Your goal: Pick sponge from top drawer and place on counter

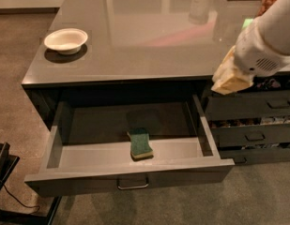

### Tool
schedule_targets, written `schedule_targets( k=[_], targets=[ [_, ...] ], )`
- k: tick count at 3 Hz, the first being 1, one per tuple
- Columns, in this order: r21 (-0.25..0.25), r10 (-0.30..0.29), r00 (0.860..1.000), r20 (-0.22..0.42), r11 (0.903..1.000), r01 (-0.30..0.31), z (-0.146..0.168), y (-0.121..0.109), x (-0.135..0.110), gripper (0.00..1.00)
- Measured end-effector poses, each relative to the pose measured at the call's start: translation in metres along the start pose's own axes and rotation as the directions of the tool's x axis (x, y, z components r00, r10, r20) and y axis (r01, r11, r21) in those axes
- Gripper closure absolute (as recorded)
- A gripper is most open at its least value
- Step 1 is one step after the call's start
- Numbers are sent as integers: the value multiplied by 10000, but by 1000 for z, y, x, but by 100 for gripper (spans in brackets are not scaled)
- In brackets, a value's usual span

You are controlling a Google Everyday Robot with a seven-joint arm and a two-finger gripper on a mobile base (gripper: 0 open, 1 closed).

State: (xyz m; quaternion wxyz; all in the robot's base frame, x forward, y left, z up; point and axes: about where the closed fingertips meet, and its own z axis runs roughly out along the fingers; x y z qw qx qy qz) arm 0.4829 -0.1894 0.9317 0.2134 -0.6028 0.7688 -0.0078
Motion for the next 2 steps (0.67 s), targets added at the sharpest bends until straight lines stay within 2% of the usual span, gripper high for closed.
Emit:
schedule_targets(
  k=[1, 2],
  targets=[
    [-86, -124, 9972, 734, 9999, 131, 49, -9, -17, 89],
    [-405, -288, 9922, 1213, 9986, 339, 96, 0, -35, 100]
  ],
)
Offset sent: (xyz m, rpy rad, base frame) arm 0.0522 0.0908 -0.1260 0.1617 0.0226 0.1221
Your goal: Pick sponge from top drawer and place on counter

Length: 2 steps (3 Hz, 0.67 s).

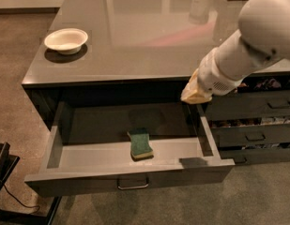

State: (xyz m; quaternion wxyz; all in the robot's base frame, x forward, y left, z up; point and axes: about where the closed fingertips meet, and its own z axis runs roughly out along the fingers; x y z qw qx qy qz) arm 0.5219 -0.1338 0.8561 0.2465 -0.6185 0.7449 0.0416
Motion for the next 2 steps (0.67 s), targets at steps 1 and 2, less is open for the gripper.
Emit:
schedule_targets(
  k=[1, 2],
  targets=[
    [-655, -169, 9990, 403, 9977, 195, 47, 22, -15, 100],
    [-1357, -485, 9947, 910, 9889, 606, 89, 49, -39, 100]
  ],
)
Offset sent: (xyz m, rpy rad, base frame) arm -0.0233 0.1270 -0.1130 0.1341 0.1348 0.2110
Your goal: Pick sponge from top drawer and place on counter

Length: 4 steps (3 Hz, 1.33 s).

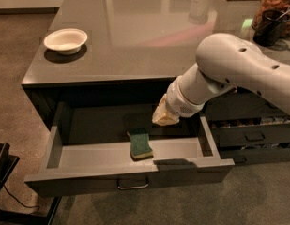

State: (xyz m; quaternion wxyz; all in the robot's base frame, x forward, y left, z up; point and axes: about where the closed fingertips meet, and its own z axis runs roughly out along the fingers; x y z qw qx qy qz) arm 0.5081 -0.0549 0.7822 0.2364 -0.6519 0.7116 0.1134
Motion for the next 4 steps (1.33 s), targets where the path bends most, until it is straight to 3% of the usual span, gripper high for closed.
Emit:
schedule_targets(
  k=[1, 2, 4],
  targets=[
    [-19, 0, 10000, -2, 10000, 0, 1, 1, 1, 100],
    [-263, -326, 9985, 440, 9991, 338, 29, 8, 4, 81],
    [-1161, -987, 9863, 1324, 9866, 1143, 103, 16, 2, 35]
  ],
)
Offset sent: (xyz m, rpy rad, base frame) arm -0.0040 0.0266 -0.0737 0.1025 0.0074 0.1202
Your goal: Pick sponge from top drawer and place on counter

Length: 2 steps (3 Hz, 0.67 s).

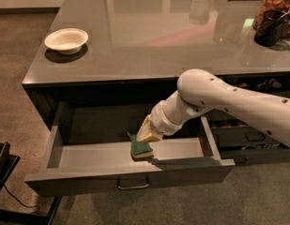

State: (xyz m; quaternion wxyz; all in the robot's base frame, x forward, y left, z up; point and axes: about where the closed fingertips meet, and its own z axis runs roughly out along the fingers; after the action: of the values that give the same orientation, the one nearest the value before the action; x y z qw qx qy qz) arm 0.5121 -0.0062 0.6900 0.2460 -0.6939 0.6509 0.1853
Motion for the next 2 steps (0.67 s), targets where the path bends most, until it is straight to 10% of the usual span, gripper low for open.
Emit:
schedule_targets(
  k=[2],
  targets=[
    [-307, -395, 9990, 199, 9987, 401, 39, -8, 2, 13]
  ],
)
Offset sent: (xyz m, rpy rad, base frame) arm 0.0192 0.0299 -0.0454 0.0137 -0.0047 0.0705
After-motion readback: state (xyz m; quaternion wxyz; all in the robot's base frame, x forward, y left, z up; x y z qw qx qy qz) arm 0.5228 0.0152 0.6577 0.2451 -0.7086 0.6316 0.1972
